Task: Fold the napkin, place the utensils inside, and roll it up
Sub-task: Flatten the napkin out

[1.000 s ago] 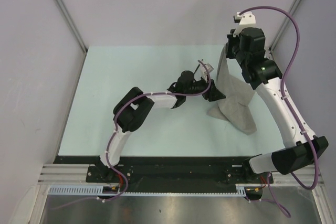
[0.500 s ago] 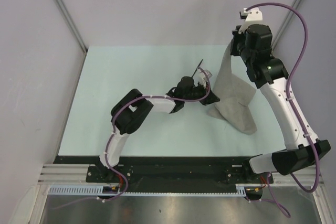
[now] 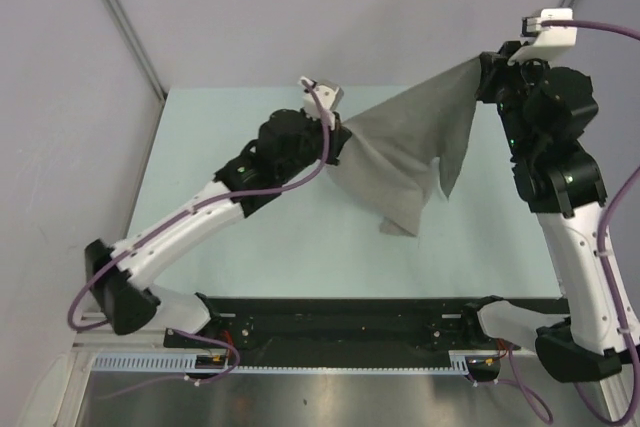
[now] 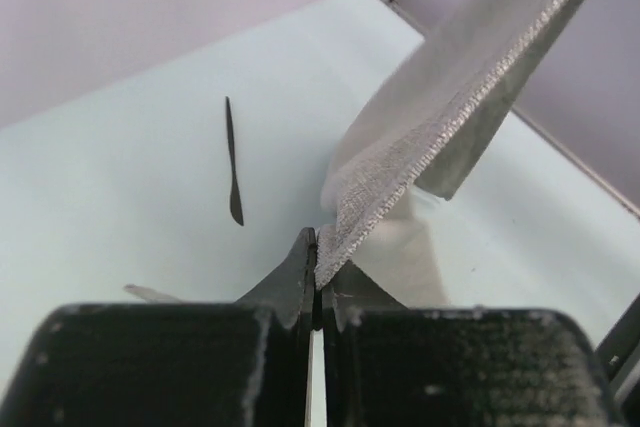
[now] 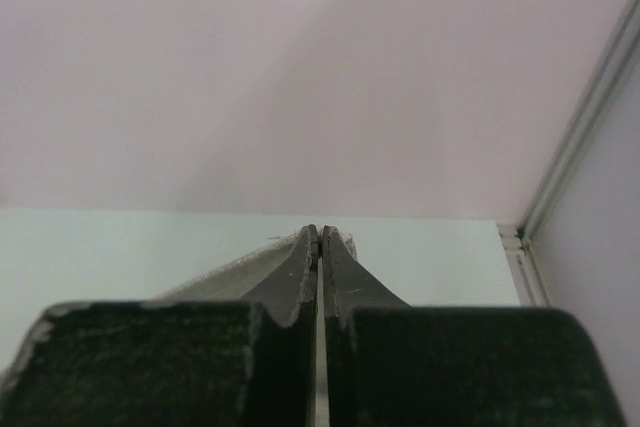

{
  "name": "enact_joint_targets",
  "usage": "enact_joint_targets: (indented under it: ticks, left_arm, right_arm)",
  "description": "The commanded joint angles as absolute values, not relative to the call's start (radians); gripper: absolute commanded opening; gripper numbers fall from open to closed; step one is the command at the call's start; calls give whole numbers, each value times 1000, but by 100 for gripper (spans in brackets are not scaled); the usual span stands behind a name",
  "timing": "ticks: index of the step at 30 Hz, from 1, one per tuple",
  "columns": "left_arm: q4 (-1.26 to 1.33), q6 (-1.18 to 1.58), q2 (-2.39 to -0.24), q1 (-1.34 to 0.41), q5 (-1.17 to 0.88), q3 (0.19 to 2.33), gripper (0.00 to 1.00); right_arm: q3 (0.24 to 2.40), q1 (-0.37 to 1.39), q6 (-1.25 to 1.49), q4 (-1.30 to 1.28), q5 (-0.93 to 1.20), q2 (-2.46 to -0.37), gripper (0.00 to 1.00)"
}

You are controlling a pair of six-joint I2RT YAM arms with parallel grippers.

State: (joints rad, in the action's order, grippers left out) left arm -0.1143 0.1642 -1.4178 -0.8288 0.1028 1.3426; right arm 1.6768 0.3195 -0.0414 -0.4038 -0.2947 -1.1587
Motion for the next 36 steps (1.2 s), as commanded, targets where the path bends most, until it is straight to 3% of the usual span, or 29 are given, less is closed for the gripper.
enact_joint_targets:
  ticks: [1,8,16,20,24,31,33,35,36]
  left_arm:
    - [-426,101,-1220,-845,319,1420,0]
    - [-728,81,-1112,-882,417,1705,0]
    - [-980,6,-1134,-891,437,2057,1]
    - [-991,3,-1154,-891,419,2030,2]
    - [-907,3,-1177,-891,263,1922,0]
    - [-740,24,-1383,-861,59,1720,0]
    - [-680,54,-1509,-833,-18,1616,0]
    - [-589,97,-1653,-815,-106,1563,1]
    - [-565,109,-1696,-812,-130,1537,17]
  right_arm:
    - [1703,324,-89,-298,-292,-1085,0]
    - [1752,351,-112,-284,-186,-1002,0]
    - [1861,357,-103,-301,-91,-1011,0]
    - [1826,357,-17,-316,9,-1064,0]
    - [1685,364,113,-292,161,-1103,0]
    - [1428,364,201,-284,186,-1129,0]
    - [1353,362,216,-282,212,-1132,5]
    - [1235,364,221,-282,224,-1134,19]
    - [1200,362,222,-285,225,-1129,25]
